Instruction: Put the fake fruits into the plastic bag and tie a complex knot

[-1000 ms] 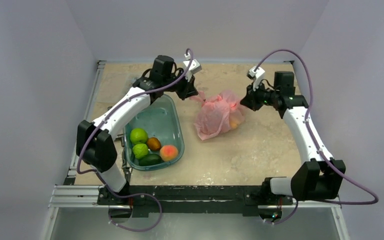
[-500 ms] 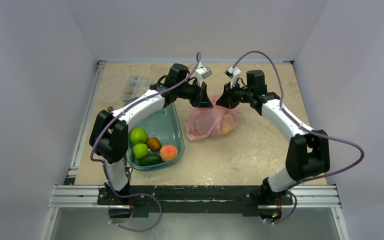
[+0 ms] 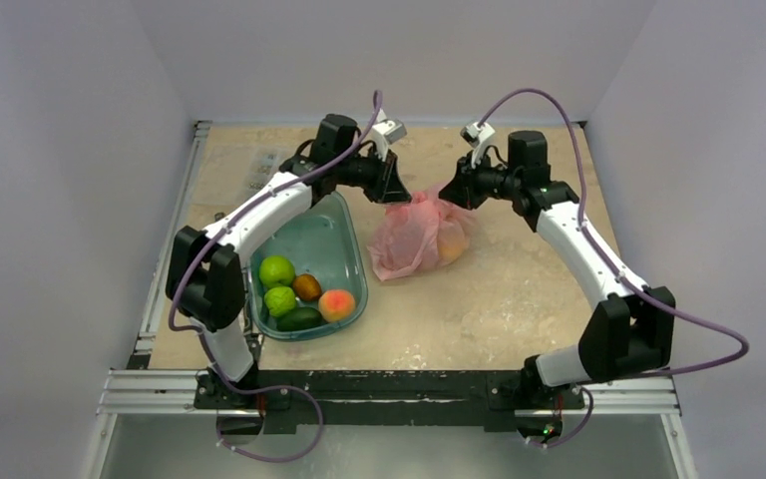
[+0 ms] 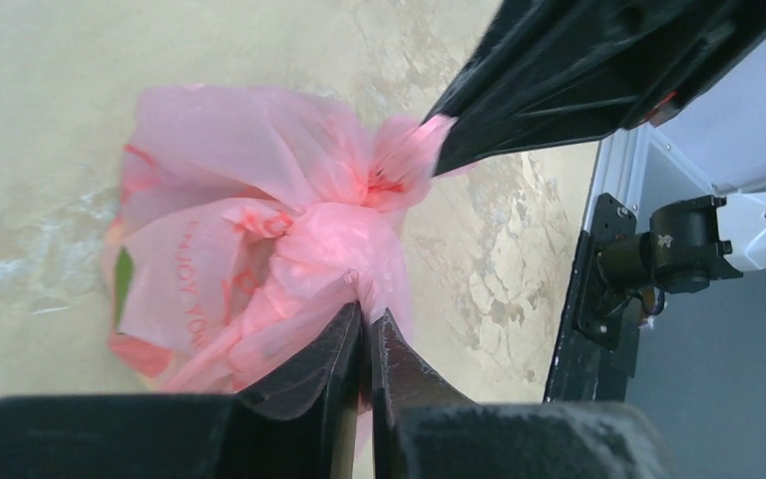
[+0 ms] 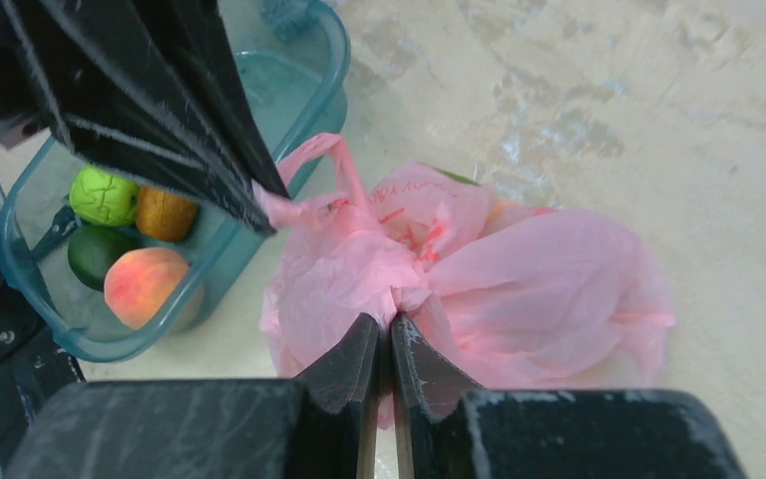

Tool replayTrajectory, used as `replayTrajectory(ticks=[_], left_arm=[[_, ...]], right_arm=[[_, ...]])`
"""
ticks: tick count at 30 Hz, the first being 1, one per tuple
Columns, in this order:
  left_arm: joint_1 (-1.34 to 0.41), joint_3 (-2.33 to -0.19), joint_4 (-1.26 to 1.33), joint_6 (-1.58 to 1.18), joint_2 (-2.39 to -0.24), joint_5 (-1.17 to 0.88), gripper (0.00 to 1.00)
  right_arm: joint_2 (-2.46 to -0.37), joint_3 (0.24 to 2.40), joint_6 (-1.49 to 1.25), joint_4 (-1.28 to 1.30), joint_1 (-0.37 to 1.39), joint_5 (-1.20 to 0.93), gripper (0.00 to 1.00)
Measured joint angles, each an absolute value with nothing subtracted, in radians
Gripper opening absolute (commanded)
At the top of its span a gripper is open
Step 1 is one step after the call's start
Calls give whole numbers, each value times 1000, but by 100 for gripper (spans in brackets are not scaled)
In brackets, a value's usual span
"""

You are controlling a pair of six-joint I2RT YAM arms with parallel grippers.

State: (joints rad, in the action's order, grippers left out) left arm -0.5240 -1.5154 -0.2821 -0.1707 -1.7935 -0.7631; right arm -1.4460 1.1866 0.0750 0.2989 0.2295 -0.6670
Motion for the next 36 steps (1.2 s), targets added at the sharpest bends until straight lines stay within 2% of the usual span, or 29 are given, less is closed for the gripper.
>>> replayTrajectory(ticks=[1, 2, 3, 4, 12, 18, 23, 28, 29, 30, 32, 33, 35, 36], left_arm=[[-513, -1523, -295, -161, -1782, -760, 13], [-505, -1530, -308, -151, -1773, -757, 12], [-494, -1540, -324, -139, -1764, -753, 5], [-485, -1547, -335, -131, -1757, -750, 0], [-419, -1551, -422, -59, -1740, -630, 0], [-357, -1460, -466, 51, -1729, -489, 0], [-348, -1407, -477, 97, -1730, -486, 0], [-348, -1394, -480, 117, -1729, -524, 0], [-348, -1394, -480, 120, -1728, -532, 0], [-347, -1394, -480, 122, -1727, -542, 3], [-347, -1395, -482, 124, -1724, -557, 40], [-345, -1399, -489, 127, -1723, -564, 54], [-337, -1414, -511, 126, -1723, -574, 80], [-331, -1426, -524, 120, -1723, -578, 89]], right_arm=[[-1428, 1196, 81, 307, 226, -667, 9], [-1413, 1205, 89, 312, 219, -667, 5], [-1404, 1210, 94, 318, 213, -667, 0], [-1398, 1215, 101, 323, 201, -667, 0], [-1415, 1216, 217, 414, 54, -599, 0], [-1412, 1141, 391, 468, -83, -519, 0], [-1411, 1011, 521, 490, -113, -531, 0], [-1398, 1002, 565, 518, -116, -563, 0], [-1394, 1008, 565, 527, -118, -570, 5], [-1393, 1022, 565, 539, -119, -575, 18], [-1394, 1055, 563, 558, -120, -583, 44], [-1394, 1077, 562, 568, -123, -590, 57], [-1394, 1126, 557, 587, -133, -602, 73], [-1394, 1153, 553, 595, -137, -612, 79]])
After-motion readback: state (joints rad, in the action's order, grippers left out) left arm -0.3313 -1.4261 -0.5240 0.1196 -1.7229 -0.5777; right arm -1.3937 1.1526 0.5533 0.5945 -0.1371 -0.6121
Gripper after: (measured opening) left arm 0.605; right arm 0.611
